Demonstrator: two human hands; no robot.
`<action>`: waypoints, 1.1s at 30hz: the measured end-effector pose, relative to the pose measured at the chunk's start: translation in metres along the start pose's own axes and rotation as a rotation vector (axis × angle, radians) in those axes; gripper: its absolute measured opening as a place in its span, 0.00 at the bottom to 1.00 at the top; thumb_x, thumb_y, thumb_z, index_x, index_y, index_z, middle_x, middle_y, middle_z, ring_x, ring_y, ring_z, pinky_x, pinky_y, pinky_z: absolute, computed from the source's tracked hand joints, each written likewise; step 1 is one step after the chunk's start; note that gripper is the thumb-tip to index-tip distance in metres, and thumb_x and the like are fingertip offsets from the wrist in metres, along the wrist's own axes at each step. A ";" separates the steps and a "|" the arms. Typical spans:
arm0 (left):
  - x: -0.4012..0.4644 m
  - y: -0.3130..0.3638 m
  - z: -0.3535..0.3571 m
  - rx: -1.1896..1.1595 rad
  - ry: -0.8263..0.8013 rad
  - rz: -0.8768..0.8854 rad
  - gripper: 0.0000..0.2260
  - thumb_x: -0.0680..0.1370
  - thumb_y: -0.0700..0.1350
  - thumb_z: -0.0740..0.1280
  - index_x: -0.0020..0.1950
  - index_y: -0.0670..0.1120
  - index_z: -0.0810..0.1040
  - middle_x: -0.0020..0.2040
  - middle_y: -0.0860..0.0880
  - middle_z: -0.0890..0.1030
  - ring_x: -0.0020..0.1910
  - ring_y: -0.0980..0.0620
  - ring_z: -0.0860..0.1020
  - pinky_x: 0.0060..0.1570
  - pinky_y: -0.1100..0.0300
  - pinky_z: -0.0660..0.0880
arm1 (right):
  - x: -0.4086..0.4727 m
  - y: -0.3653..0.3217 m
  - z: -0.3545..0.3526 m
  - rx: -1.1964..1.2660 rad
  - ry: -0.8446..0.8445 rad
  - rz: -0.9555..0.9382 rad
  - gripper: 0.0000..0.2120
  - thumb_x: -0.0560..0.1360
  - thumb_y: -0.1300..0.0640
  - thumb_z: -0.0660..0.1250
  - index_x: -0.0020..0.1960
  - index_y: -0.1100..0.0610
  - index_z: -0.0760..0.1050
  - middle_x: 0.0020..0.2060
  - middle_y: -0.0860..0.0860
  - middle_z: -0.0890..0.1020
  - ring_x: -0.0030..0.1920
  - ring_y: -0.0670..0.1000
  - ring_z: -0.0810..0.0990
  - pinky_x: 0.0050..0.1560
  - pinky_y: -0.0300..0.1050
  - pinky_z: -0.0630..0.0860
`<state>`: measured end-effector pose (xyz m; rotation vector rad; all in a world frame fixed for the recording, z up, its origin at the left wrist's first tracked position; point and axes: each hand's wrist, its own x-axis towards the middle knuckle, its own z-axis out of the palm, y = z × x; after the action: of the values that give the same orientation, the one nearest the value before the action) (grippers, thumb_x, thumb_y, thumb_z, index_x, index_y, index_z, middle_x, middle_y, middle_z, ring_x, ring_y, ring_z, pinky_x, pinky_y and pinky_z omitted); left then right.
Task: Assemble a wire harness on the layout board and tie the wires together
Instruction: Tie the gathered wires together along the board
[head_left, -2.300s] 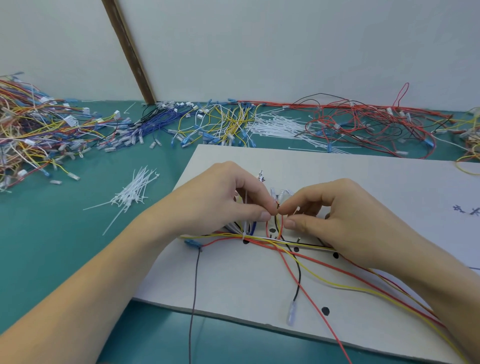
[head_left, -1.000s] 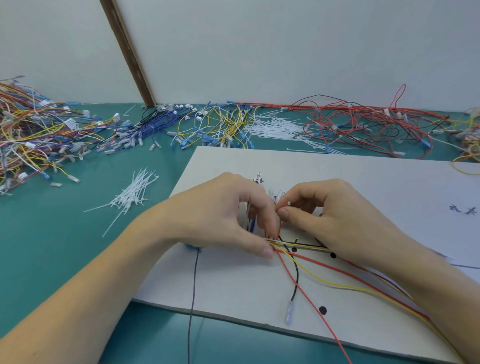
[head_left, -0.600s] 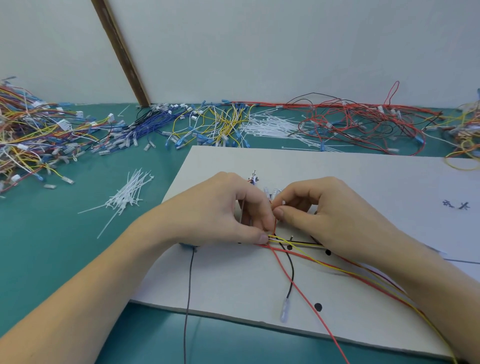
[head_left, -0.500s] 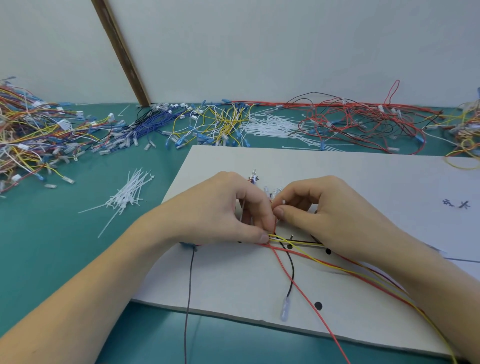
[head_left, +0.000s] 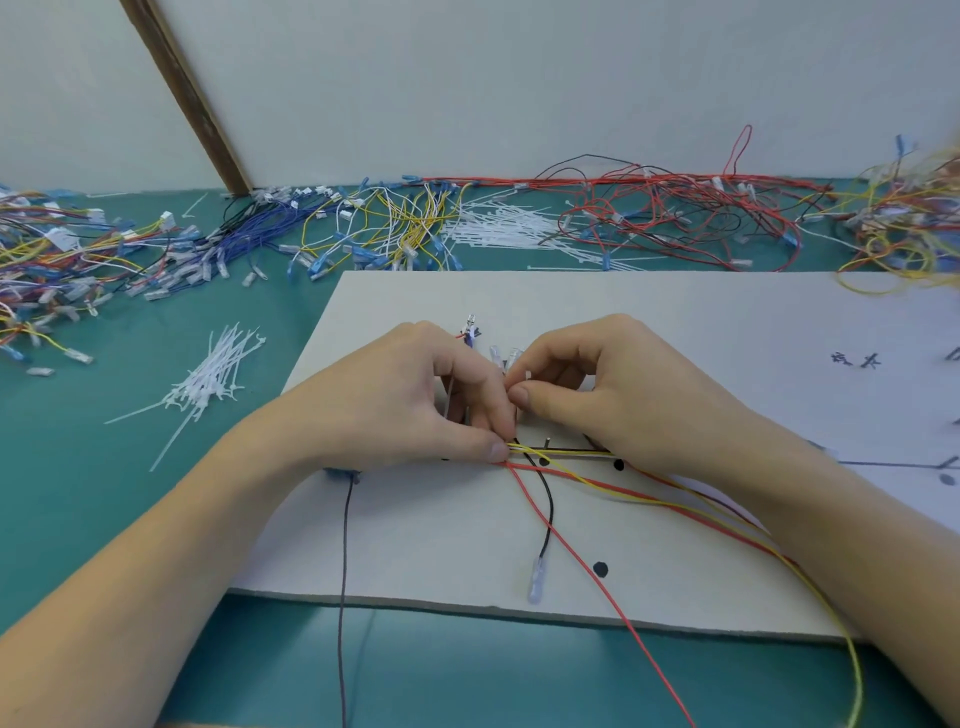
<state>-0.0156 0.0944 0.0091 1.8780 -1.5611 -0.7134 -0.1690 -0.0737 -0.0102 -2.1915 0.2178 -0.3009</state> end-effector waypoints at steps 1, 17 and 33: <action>0.001 0.000 0.001 -0.003 -0.005 0.001 0.05 0.72 0.44 0.80 0.42 0.53 0.87 0.36 0.53 0.85 0.30 0.60 0.74 0.33 0.71 0.69 | 0.000 0.000 0.000 0.002 -0.001 0.001 0.06 0.78 0.58 0.73 0.45 0.48 0.85 0.32 0.41 0.83 0.32 0.42 0.77 0.35 0.42 0.75; 0.003 -0.004 -0.003 -0.126 0.175 -0.018 0.06 0.71 0.49 0.81 0.42 0.52 0.86 0.34 0.46 0.83 0.31 0.58 0.74 0.32 0.65 0.71 | -0.001 -0.001 0.000 -0.009 0.024 0.001 0.07 0.77 0.57 0.73 0.44 0.46 0.85 0.32 0.43 0.84 0.36 0.51 0.81 0.41 0.51 0.78; 0.006 -0.011 -0.001 -0.149 0.229 -0.080 0.04 0.73 0.45 0.80 0.44 0.52 0.87 0.36 0.49 0.86 0.33 0.55 0.78 0.37 0.60 0.76 | -0.002 0.001 0.001 0.136 0.102 0.085 0.06 0.72 0.58 0.79 0.47 0.52 0.83 0.34 0.47 0.87 0.30 0.46 0.80 0.32 0.39 0.76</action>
<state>-0.0065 0.0904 0.0011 1.8479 -1.2625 -0.6070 -0.1706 -0.0726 -0.0120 -2.0289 0.3363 -0.3690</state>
